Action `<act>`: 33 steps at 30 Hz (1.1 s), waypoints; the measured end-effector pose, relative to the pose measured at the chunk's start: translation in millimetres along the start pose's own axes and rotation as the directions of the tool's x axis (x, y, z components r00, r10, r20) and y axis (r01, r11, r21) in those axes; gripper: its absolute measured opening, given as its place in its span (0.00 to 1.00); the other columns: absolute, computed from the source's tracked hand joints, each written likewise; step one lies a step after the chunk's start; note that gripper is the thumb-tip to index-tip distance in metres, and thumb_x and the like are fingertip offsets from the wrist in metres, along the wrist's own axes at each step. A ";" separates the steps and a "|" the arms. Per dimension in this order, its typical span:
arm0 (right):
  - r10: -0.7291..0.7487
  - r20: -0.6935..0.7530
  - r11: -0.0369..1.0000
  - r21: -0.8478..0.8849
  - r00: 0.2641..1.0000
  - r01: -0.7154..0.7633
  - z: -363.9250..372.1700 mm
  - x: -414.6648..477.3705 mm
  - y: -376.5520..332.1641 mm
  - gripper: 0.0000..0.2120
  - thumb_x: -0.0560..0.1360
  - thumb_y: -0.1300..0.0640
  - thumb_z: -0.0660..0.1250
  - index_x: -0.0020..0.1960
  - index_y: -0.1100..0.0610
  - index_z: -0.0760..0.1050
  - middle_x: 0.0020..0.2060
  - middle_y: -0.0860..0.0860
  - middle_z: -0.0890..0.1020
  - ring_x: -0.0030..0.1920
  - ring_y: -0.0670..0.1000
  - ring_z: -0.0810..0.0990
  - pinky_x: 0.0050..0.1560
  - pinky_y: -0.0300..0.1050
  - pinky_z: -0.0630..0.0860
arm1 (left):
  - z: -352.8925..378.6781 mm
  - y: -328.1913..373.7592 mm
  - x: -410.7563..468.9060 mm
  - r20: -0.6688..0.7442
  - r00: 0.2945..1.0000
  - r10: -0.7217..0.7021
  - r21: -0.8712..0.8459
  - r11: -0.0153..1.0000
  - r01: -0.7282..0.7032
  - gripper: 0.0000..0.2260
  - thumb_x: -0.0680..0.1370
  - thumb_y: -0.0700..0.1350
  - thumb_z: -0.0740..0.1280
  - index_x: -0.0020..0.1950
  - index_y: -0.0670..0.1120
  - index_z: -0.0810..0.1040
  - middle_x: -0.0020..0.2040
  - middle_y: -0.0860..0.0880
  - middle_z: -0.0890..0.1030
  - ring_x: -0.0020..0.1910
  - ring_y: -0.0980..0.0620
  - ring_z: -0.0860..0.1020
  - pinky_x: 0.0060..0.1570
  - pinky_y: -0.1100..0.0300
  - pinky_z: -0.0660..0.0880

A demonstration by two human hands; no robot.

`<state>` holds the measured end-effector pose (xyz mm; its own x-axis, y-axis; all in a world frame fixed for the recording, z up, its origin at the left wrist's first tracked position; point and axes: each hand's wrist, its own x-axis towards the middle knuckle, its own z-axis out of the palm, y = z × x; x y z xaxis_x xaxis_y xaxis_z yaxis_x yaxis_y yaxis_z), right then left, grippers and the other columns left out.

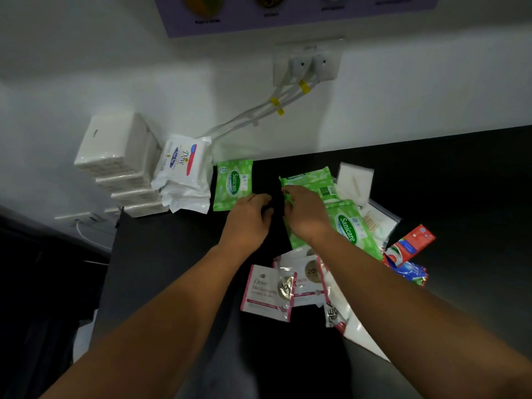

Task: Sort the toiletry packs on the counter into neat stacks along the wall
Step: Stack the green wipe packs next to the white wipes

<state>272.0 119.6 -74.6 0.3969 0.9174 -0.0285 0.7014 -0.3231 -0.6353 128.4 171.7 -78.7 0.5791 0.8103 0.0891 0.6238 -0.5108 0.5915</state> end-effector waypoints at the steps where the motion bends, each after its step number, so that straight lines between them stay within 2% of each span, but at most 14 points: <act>1: 0.021 -0.013 1.000 -0.018 1.000 -0.021 -9.3 -3.5 11.2 0.20 0.79 0.61 0.62 0.70 0.58 0.73 0.66 0.56 0.77 0.66 0.57 0.74 0.66 0.47 0.70 | 6.0 8.5 1.6 0.059 0.998 0.015 -0.026 1.000 -0.013 0.13 0.79 0.44 0.67 0.62 0.43 0.80 0.56 0.45 0.81 0.55 0.46 0.79 0.54 0.56 0.75; 5: 0.135 -0.125 0.970 -0.184 0.983 -0.157 -42.4 -23.2 55.0 0.21 0.75 0.58 0.66 0.67 0.58 0.74 0.60 0.59 0.77 0.61 0.62 0.73 0.59 0.52 0.73 | 33.1 47.0 -1.2 0.227 0.973 -0.041 -0.045 0.998 0.052 0.10 0.78 0.49 0.68 0.51 0.45 0.83 0.47 0.47 0.83 0.46 0.48 0.81 0.47 0.55 0.78; 8: 0.195 -0.137 0.952 -0.212 0.971 -0.221 -57.3 -36.0 79.7 0.20 0.73 0.58 0.69 0.62 0.66 0.75 0.55 0.65 0.78 0.58 0.66 0.75 0.56 0.52 0.72 | 50.2 75.3 -6.0 0.290 0.948 -0.132 0.018 0.991 0.133 0.14 0.77 0.56 0.68 0.47 0.45 0.82 0.42 0.48 0.82 0.42 0.48 0.80 0.42 0.56 0.77; 13: 0.365 -0.056 0.922 -0.117 0.929 -0.369 -67.8 -41.4 99.6 0.14 0.74 0.58 0.68 0.58 0.62 0.77 0.51 0.60 0.82 0.54 0.62 0.80 0.49 0.48 0.76 | 65.7 105.7 -12.1 0.273 0.936 -0.223 0.043 0.975 0.220 0.17 0.75 0.60 0.71 0.36 0.49 0.72 0.33 0.52 0.73 0.37 0.49 0.76 0.29 0.60 0.64; 16: 0.367 -0.095 0.930 0.041 0.926 -0.364 -74.1 -43.6 99.1 0.11 0.74 0.60 0.68 0.56 0.59 0.79 0.47 0.56 0.84 0.47 0.58 0.82 0.45 0.48 0.78 | 69.0 112.3 -12.6 0.227 0.948 -0.224 -0.045 0.970 0.240 0.11 0.75 0.54 0.73 0.45 0.47 0.77 0.39 0.50 0.79 0.40 0.48 0.78 0.31 0.60 0.66; 18: 0.332 -0.115 0.928 0.216 0.936 -0.303 -76.7 -45.4 93.3 0.06 0.74 0.62 0.69 0.51 0.57 0.80 0.42 0.54 0.84 0.41 0.56 0.82 0.40 0.48 0.79 | 67.6 110.3 -13.2 0.175 0.956 -0.235 -0.133 0.957 0.259 0.11 0.76 0.49 0.72 0.54 0.45 0.78 0.46 0.48 0.82 0.45 0.46 0.81 0.39 0.57 0.75; 20: 0.293 -0.160 0.909 0.353 0.943 -0.223 -76.5 -45.3 83.8 0.04 0.75 0.63 0.69 0.47 0.55 0.80 0.40 0.52 0.83 0.38 0.53 0.81 0.38 0.46 0.77 | 60.8 104.5 -15.0 0.129 0.959 -0.254 -0.223 0.934 0.277 0.13 0.78 0.47 0.70 0.61 0.45 0.76 0.50 0.47 0.83 0.48 0.46 0.82 0.47 0.54 0.79; 22: 0.284 -0.144 0.854 0.487 0.948 -0.182 -74.3 -44.5 68.7 0.08 0.76 0.62 0.68 0.52 0.53 0.82 0.43 0.47 0.84 0.42 0.48 0.83 0.42 0.44 0.79 | 49.5 93.2 -17.0 0.065 0.962 -0.266 -0.309 0.911 0.273 0.14 0.79 0.45 0.69 0.64 0.46 0.75 0.51 0.47 0.84 0.48 0.49 0.82 0.49 0.56 0.79; 24: 0.249 -0.043 0.785 0.594 0.968 -0.176 -68.1 -45.0 49.6 0.13 0.78 0.61 0.67 0.59 0.49 0.80 0.47 0.43 0.84 0.45 0.41 0.84 0.43 0.37 0.79 | 33.5 78.2 -16.6 -0.008 0.959 -0.285 -0.361 0.895 0.263 0.13 0.79 0.44 0.68 0.64 0.48 0.76 0.51 0.50 0.84 0.48 0.52 0.82 0.48 0.60 0.79; 26: 0.164 0.049 0.790 0.592 0.985 -0.161 -54.3 -44.5 29.7 0.15 0.78 0.62 0.65 0.62 0.48 0.77 0.48 0.42 0.84 0.46 0.39 0.83 0.43 0.34 0.79 | 15.0 62.0 -12.9 -0.063 0.947 -0.317 -0.388 0.882 0.269 0.12 0.80 0.44 0.68 0.63 0.49 0.76 0.49 0.54 0.83 0.47 0.57 0.81 0.44 0.68 0.76; 28: 0.115 0.077 0.828 0.543 0.990 -0.139 -36.0 -38.1 12.0 0.15 0.78 0.63 0.65 0.62 0.50 0.76 0.50 0.45 0.84 0.48 0.43 0.83 0.46 0.36 0.78 | -1.8 44.7 -7.5 -0.125 0.929 -0.350 -0.392 0.877 0.278 0.11 0.79 0.44 0.69 0.61 0.50 0.76 0.45 0.57 0.81 0.43 0.61 0.80 0.40 0.74 0.71; 30: 0.135 0.071 0.835 0.528 0.988 -0.152 -18.4 -24.2 -4.6 0.13 0.78 0.63 0.65 0.59 0.52 0.79 0.50 0.47 0.84 0.48 0.46 0.83 0.45 0.37 0.78 | -16.4 28.2 -3.8 -0.170 0.912 -0.373 -0.361 0.885 0.294 0.13 0.79 0.44 0.70 0.63 0.50 0.76 0.45 0.55 0.80 0.41 0.62 0.78 0.40 0.71 0.72; 31: 0.157 0.075 0.815 0.553 0.985 -0.172 -10.8 -15.8 -12.9 0.12 0.77 0.64 0.64 0.56 0.52 0.80 0.48 0.47 0.84 0.47 0.47 0.83 0.45 0.40 0.80 | -21.8 19.2 -2.9 -0.184 0.910 -0.371 -0.332 0.895 0.298 0.14 0.79 0.43 0.69 0.64 0.49 0.76 0.48 0.53 0.82 0.42 0.59 0.79 0.43 0.67 0.74; 33: 0.185 0.078 0.790 0.582 0.980 -0.195 4.1 3.3 -27.5 0.11 0.76 0.65 0.65 0.52 0.53 0.82 0.45 0.49 0.85 0.46 0.49 0.84 0.49 0.48 0.82 | -28.7 -0.4 -1.8 -0.216 0.921 -0.323 -0.245 0.931 0.269 0.17 0.78 0.39 0.68 0.67 0.46 0.75 0.58 0.49 0.81 0.53 0.51 0.80 0.55 0.59 0.76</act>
<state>251.7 132.5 -60.4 0.4723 0.8572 -0.2051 0.1321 -0.2989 -0.9451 112.0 178.6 -56.1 0.2184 0.9738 0.0640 0.6081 -0.1871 0.7715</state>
